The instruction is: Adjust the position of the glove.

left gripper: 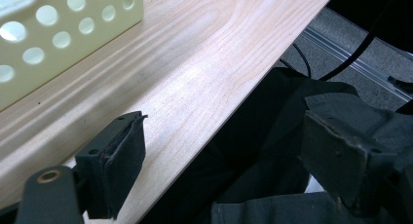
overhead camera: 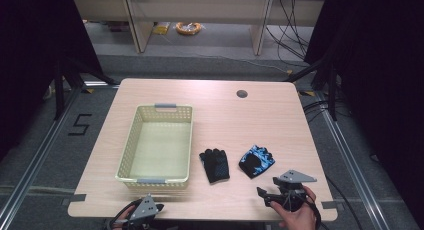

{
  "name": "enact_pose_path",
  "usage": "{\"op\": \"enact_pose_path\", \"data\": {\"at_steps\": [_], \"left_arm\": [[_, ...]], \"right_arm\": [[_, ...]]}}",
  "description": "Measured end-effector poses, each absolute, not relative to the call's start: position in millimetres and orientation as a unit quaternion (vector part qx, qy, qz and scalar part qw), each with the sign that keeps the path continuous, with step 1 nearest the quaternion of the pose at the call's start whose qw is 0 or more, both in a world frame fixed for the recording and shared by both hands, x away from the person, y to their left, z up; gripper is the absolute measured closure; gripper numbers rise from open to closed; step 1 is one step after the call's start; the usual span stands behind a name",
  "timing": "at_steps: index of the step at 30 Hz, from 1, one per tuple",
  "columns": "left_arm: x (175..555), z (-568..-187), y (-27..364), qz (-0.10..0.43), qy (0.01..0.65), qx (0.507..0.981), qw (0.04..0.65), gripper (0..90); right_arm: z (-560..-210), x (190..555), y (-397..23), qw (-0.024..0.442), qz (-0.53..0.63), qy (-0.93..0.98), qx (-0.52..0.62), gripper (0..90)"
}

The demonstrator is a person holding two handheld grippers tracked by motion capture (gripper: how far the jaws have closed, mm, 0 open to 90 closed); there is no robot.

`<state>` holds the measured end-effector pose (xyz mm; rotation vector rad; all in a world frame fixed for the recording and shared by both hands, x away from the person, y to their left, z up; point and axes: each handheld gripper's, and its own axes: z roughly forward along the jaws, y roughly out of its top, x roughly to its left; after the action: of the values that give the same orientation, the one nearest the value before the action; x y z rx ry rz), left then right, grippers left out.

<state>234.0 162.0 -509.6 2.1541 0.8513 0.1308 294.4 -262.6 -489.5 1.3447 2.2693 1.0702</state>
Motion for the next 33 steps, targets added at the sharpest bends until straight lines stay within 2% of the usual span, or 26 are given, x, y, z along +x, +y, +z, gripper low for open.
{"op": "enact_pose_path", "data": {"at_steps": [6,16,19,24,26,33], "left_arm": [[235,-509,162,0.053,0.325,0.856,0.399,16.8],[235,-509,162,0.055,0.325,0.857,0.397,16.7],[235,-510,162,0.054,0.326,0.856,0.398,16.7],[235,-509,162,0.054,0.324,0.856,0.399,16.5],[234,-510,161,0.05,0.342,0.846,0.406,16.4],[236,-509,163,0.061,0.325,0.857,0.396,15.7]], "right_arm": [[-490,295,-259,0.141,0.369,0.791,0.466,29.2],[-486,295,-259,0.135,0.381,0.783,0.473,38.4],[-483,299,-258,0.152,0.387,0.789,0.453,41.4],[-480,304,-250,0.152,0.404,0.783,0.448,41.3],[-478,306,-246,0.144,0.404,0.784,0.449,40.5],[-476,317,-235,0.144,0.408,0.785,0.443,37.3]]}}
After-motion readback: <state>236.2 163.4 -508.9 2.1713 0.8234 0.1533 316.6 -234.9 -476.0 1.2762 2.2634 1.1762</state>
